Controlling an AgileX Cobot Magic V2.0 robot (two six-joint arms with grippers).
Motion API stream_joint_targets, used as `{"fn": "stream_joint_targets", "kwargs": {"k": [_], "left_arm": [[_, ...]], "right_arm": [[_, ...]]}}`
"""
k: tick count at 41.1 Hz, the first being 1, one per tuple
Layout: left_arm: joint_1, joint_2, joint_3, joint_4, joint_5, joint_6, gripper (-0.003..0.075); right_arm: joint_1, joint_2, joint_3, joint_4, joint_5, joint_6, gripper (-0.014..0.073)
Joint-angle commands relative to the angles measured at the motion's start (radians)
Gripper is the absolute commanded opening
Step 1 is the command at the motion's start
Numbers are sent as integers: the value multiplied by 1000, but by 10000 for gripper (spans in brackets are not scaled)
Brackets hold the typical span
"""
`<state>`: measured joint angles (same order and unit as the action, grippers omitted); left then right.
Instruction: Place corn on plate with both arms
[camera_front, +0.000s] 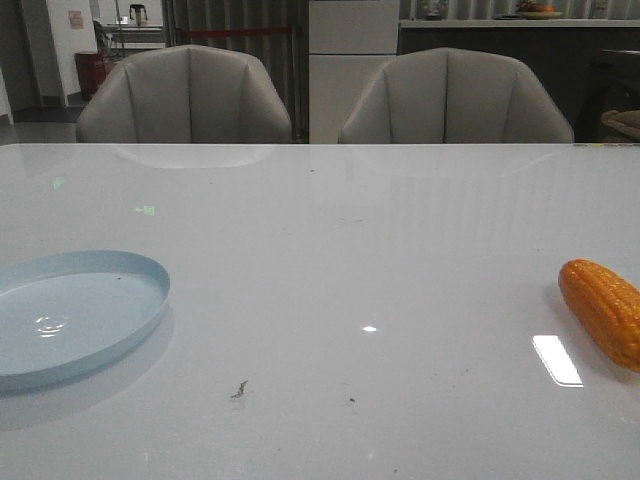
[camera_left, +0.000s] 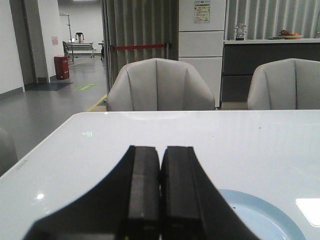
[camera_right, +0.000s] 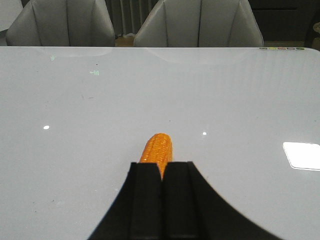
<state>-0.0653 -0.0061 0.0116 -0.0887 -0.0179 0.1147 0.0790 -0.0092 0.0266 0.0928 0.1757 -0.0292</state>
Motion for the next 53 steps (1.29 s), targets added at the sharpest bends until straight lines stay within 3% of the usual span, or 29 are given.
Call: {"fn": "stream_joint_targets", "kwargs": {"k": [1,23,34,39,43,47,53], "left_arm": [[2,-21,36,-8,-73,-10,94],[2,-21,36,-8,-21,-10,94],[2,-21,36,-7,-75,-10,94],[2,-21,36,-7,-224,-10,94],[2,-21,-11,21,-246,-10,94],[2,-19,-104,121,-230,-10,94],[2,43,-320,191,-95,-10,94]], "right_arm": [[-5,-25,-21,-2,-85,-6,25],[-5,-25,-21,-2,-93,-6,25],[-5,-25,-21,-4,-101,-6,25],[-5,-25,-21,-1,-262,-5,25],[-5,-25,-32,5,-457,-5,25],[-4,-25,-153,3,-362,-6,25],[-4,60,-436,-54,-109,-6,25]]}}
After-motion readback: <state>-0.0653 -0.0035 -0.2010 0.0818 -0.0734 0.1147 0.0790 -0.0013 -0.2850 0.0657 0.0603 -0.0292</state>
